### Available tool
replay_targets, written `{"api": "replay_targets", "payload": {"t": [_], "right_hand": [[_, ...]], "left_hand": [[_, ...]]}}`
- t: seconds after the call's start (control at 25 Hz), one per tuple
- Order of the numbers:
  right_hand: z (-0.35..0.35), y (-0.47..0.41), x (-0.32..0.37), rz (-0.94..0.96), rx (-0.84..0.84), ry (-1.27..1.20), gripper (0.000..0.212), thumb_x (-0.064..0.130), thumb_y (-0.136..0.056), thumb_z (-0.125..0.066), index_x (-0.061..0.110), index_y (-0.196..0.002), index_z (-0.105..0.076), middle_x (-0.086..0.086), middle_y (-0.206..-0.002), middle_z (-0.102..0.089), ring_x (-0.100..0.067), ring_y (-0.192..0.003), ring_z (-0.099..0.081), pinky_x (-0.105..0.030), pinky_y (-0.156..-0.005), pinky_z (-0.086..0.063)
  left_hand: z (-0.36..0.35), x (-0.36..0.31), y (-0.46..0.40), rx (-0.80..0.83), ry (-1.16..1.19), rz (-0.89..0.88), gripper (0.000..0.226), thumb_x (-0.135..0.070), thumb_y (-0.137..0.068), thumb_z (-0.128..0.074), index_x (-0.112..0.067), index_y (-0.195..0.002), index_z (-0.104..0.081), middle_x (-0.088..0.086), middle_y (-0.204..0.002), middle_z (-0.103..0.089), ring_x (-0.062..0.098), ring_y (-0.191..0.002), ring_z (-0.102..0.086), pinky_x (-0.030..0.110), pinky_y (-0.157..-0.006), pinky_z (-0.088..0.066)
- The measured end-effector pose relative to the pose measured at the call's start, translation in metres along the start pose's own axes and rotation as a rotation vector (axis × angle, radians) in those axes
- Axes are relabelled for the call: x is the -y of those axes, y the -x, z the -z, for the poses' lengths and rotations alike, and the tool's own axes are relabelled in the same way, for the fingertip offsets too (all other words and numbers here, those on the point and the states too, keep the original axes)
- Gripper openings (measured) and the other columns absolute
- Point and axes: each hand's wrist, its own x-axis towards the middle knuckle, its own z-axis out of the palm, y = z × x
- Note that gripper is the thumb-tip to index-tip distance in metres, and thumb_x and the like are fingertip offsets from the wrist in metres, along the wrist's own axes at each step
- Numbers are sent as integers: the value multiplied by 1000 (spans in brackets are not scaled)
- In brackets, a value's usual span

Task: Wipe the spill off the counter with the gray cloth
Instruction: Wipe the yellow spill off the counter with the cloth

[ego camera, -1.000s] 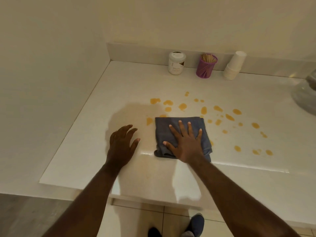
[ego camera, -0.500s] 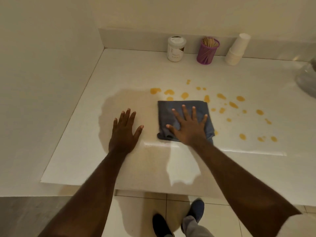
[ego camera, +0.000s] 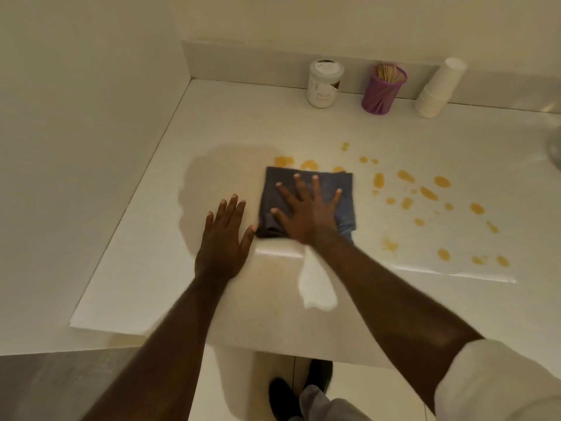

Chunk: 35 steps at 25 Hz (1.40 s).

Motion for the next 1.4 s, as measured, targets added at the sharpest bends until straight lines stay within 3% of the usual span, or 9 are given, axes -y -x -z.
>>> {"api": "replay_targets", "payload": {"t": [0.16,0.28,0.44,0.64,0.84,1.04,1.16,1.4], "right_hand": [[-8,25,-47,-210,-43,-47,71,77,-86,-15,50,-149,1,5,-165,5,-34,-150,10,-78,-106,4],[-19,37,-13,-138,-53,-7,76,80,-80,-6,49,-149,0,1,-165,6,-39,-148,12,-77,-103,14],[-10,-21,35,52,-78,-60,72,77,-85,-20,46,-150,-11,-2,-165,-2,-39,-149,9,-76,-106,11],[12,-95,-7,-18,10,-60,73,78,-86,-17,47,-150,-7,2,-165,4,-35,-149,12,-78,-104,8],[14,-67,-73,-227,-44,-74,73,78,-85,-15,47,-150,-4,3,-165,2,-34,-150,7,-79,-105,2],[-6,-31,-31,-181,-38,-45,81,82,-76,-3,48,-150,1,0,-165,6,-39,-149,11,-79,-101,13],[2,-68,-12,-68,-31,-87,78,81,-79,-13,48,-150,-7,1,-165,2,-38,-149,12,-79,-101,14],[28,-122,-109,-233,-1,-98,82,87,-76,-14,51,-149,-4,7,-165,3,-36,-150,9,-79,-103,10]], "left_hand": [[1,1,0,13,-7,-9,64,-54,-96,-21,-23,-151,-15,-2,-162,-11,12,-148,0,34,-118,0],[-1,0,-3,5,-9,-10,65,-54,-95,-23,-22,-151,-17,-2,-161,-12,13,-148,-1,37,-120,-3],[-1,-1,-4,10,3,23,68,-56,-93,-22,-22,-151,-18,0,-161,-15,12,-147,-1,35,-119,-2],[-1,0,0,3,1,42,69,-58,-94,-21,-24,-152,-7,-5,-162,-8,10,-148,0,34,-120,-1],[3,-1,1,40,-6,46,72,-61,-93,-19,-25,-153,-6,-5,-162,-4,11,-149,2,36,-121,-3],[4,-6,0,29,7,45,75,-64,-90,-21,-25,-152,-4,-6,-161,-5,11,-148,0,35,-120,-2],[5,-6,1,13,10,27,75,-63,-91,-24,-23,-152,-9,-3,-161,-11,13,-148,-5,39,-120,-6],[10,-9,3,31,-26,17,74,-62,-92,-21,-22,-153,-9,-3,-161,-9,13,-148,-4,38,-121,-6]]}}
